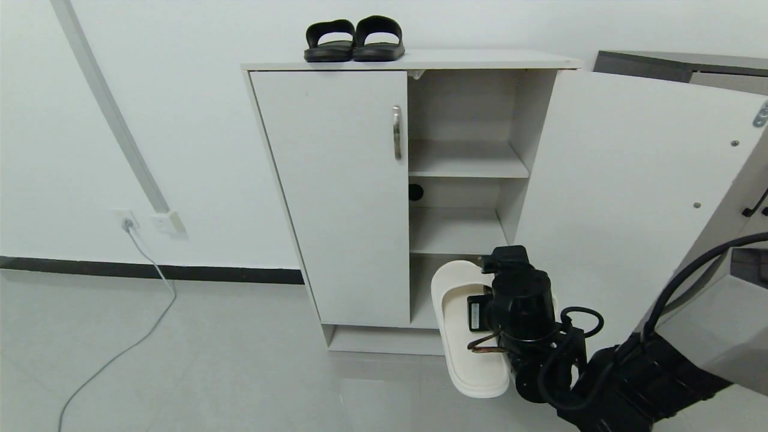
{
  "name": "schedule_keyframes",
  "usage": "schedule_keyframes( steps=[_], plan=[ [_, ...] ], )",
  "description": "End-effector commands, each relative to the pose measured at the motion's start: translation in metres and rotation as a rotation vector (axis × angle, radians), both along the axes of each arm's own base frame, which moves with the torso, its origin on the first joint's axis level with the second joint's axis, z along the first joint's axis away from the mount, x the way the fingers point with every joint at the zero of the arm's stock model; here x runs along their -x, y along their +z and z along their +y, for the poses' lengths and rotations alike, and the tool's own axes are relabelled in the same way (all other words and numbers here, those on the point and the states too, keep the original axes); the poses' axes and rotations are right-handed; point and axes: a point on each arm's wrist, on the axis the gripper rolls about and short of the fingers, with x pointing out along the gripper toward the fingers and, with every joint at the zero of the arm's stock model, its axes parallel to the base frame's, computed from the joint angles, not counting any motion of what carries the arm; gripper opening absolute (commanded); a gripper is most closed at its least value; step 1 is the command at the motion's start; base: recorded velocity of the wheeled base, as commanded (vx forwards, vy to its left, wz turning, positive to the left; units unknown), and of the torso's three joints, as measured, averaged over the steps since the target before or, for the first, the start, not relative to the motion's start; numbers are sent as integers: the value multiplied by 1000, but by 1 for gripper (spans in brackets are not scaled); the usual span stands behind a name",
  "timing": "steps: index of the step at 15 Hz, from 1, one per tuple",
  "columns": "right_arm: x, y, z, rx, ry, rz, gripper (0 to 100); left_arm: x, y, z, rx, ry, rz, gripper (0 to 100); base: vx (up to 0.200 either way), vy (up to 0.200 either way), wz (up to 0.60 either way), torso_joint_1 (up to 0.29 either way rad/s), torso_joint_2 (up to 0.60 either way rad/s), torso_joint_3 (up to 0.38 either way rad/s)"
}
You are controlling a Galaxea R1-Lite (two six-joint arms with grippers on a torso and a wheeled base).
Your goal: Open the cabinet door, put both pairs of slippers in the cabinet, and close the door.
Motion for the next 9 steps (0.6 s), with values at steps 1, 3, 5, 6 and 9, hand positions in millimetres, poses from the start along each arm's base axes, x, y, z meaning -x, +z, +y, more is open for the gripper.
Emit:
schedule_keyframes(
  steps=[1, 3, 5, 6, 9],
  plan=[
    [-8, -5, 6, 0, -3, 0, 0, 0, 0, 0, 0, 0, 4, 0, 0, 0, 0, 0, 0, 0],
    [-14, -12, 13, 3, 0, 4, 0, 0, 0, 0, 0, 0, 4, 0, 0, 0, 0, 0, 0, 0],
    [-17, -16, 21, -5, 25, 4, 0, 0, 0, 0, 0, 0, 4, 0, 0, 0, 0, 0, 0, 0],
    [-20, -15, 25, -22, 51, -2, 0, 0, 0, 0, 0, 0, 4, 0, 0, 0, 0, 0, 0, 0],
    [-23, -20, 31, -27, 76, -3, 0, 0, 0, 0, -1, -1, 4, 0, 0, 0, 0, 0, 0, 0]
  ],
)
